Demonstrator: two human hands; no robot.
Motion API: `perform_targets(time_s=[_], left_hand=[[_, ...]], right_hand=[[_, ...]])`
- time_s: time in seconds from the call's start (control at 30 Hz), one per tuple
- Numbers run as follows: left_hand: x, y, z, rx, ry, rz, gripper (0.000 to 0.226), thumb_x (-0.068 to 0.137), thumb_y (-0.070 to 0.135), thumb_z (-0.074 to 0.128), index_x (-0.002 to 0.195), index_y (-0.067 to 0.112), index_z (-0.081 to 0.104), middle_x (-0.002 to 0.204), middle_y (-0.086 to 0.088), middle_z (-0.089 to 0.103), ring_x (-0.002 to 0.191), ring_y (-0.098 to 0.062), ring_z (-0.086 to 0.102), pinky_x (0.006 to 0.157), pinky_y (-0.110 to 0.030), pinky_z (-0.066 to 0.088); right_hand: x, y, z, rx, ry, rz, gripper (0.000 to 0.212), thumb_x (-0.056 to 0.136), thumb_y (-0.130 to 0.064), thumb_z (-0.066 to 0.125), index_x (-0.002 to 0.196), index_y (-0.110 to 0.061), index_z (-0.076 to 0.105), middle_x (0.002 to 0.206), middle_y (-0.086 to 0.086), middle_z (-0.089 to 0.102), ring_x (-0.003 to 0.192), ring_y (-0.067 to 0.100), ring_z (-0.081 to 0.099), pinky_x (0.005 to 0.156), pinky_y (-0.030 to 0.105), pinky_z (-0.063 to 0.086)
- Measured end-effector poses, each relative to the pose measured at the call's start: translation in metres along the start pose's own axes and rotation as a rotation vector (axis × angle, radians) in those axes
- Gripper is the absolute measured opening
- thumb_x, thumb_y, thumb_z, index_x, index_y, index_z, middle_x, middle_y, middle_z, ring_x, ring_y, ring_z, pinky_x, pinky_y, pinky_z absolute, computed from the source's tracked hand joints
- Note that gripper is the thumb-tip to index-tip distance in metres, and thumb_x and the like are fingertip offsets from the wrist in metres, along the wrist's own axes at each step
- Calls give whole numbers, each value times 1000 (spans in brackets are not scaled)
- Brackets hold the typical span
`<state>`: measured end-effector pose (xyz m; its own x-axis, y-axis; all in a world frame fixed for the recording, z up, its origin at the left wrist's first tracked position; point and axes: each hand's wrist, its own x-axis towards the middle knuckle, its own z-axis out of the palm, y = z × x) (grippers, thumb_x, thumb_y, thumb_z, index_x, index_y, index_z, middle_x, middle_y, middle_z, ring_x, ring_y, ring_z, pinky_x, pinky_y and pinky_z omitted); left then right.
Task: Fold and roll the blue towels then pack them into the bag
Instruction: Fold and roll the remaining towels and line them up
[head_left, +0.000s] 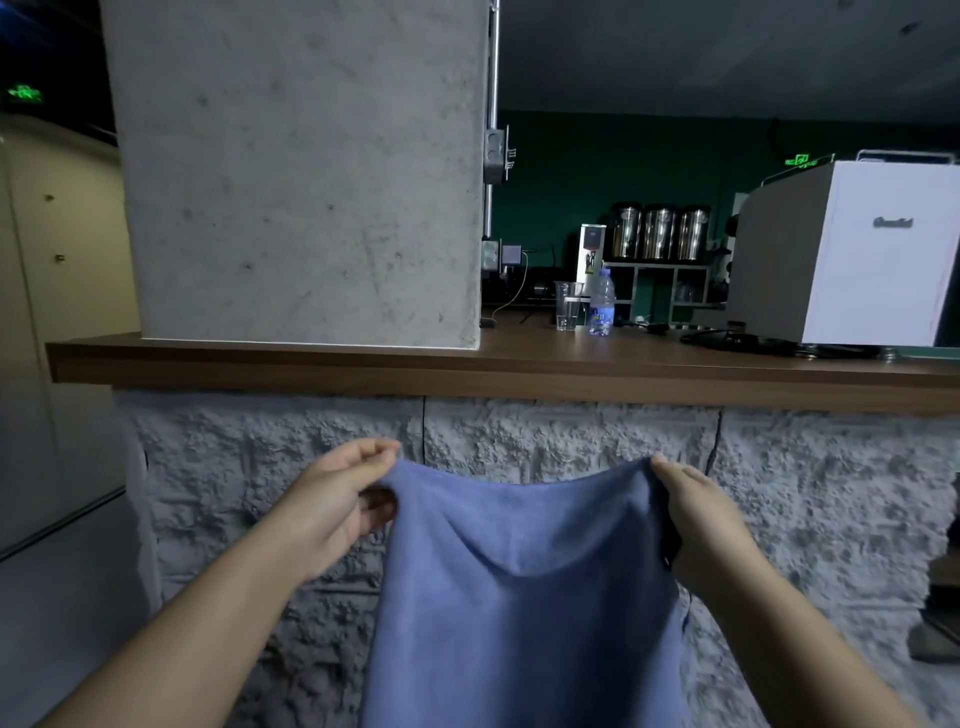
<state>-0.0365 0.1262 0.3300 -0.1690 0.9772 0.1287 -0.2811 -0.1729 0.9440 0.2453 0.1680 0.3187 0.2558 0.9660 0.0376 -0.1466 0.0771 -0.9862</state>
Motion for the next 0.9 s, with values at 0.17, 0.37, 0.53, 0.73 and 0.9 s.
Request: perform_targets(time_s=[0.17, 0.37, 0.53, 0.73, 0.9], left_hand=[[-31, 15, 29, 250, -327, 90, 24, 75, 8, 65, 99, 10, 61, 85, -4, 72, 76, -10, 67, 67, -20, 53], [-46, 7, 58, 548, -331, 337, 23, 86, -4, 58, 89, 18, 63, 75, 8, 70, 74, -1, 65, 65, -12, 47], [-44, 3, 54, 964, -186, 735, 9, 88, 20, 61, 84, 26, 66, 81, 10, 58, 80, -2, 56, 75, -22, 46], [-43, 4, 51, 1065, -124, 853, 16, 83, 22, 66, 76, 28, 52, 79, 17, 51, 84, -2, 48, 72, -18, 35], [-46, 8, 49, 956, -97, 746, 15, 78, 20, 71, 73, 27, 58, 72, 13, 59, 73, -2, 56, 63, -15, 42]], right_hand=[[-32, -20, 25, -78, -250, -163, 22, 97, -21, 53, 79, -9, 51, 64, 5, 54, 55, 13, 53, 44, 21, 44], [-66, -21, 43, -207, -489, -320, 22, 95, -12, 54, 75, -6, 61, 63, -2, 65, 62, 9, 63, 53, 23, 51], [-77, -16, 47, -257, -548, -350, 29, 95, -18, 55, 86, 10, 60, 73, 11, 60, 69, 17, 59, 61, 29, 51], [-85, -17, 50, -235, -595, -361, 20, 95, -12, 52, 84, -4, 67, 73, 5, 65, 70, 14, 62, 62, 27, 54], [-86, -14, 50, -235, -636, -401, 11, 84, -24, 66, 81, -13, 65, 73, 2, 63, 71, 14, 59, 65, 31, 48]])
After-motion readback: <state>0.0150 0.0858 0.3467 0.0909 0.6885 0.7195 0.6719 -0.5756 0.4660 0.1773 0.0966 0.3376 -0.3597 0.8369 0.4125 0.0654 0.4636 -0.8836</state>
